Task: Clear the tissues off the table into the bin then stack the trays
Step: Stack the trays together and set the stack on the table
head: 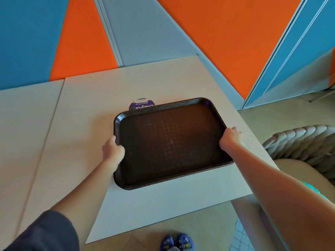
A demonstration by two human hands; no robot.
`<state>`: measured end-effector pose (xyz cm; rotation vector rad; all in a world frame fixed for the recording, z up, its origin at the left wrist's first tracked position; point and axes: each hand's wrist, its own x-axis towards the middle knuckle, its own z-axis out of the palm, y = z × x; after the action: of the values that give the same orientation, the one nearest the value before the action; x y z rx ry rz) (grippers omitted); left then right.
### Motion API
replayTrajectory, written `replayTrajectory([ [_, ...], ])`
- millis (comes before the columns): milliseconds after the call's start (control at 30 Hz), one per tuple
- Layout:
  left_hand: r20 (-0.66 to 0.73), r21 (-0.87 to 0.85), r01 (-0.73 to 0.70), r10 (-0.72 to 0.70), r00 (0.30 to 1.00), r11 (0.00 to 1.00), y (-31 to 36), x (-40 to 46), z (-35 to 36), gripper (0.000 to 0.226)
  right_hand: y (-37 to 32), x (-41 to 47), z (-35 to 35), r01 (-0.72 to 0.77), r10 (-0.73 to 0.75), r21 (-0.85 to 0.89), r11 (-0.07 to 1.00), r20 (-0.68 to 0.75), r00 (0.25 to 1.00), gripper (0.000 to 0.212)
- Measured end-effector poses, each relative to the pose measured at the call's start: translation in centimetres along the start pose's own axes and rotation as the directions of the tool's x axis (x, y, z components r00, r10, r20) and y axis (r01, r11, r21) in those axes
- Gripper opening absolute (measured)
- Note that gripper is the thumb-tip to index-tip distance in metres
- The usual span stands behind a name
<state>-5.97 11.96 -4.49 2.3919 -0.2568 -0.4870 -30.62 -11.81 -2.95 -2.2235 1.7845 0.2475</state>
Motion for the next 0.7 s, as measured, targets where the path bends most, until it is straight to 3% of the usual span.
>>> replayTrajectory([
  [100,0.097,-0.028,-0.014,0.016,0.995,1.000,-0.5,0.5,-0.2,0.062,0.0,0.3,0.3,0.010,-0.008,-0.059,0.998,0.038,0.999,0.043],
  [267,0.124,-0.025,-0.032,0.034,0.992,0.999,-1.0,1.0,-0.7,0.065,-0.1,0.7,0.3,0.028,-0.025,-0.046,0.999,0.078,0.997,0.043],
  [400,0.007,-0.035,0.121,-0.121,0.993,0.992,-1.0,0.6,0.6,0.038,-0.1,1.6,0.6,-0.022,0.020,0.034,0.999,0.066,0.998,0.055],
  [500,-0.050,0.011,0.247,-0.246,0.968,0.969,-1.3,0.1,1.5,0.042,0.0,2.7,0.5,-0.047,0.041,0.065,0.997,0.094,0.995,0.058],
  [700,-0.192,0.059,0.321,-0.304,0.933,0.945,-1.1,-0.4,2.3,0.037,0.0,3.9,0.7,-0.028,0.032,-0.024,0.999,0.180,0.983,0.058],
])
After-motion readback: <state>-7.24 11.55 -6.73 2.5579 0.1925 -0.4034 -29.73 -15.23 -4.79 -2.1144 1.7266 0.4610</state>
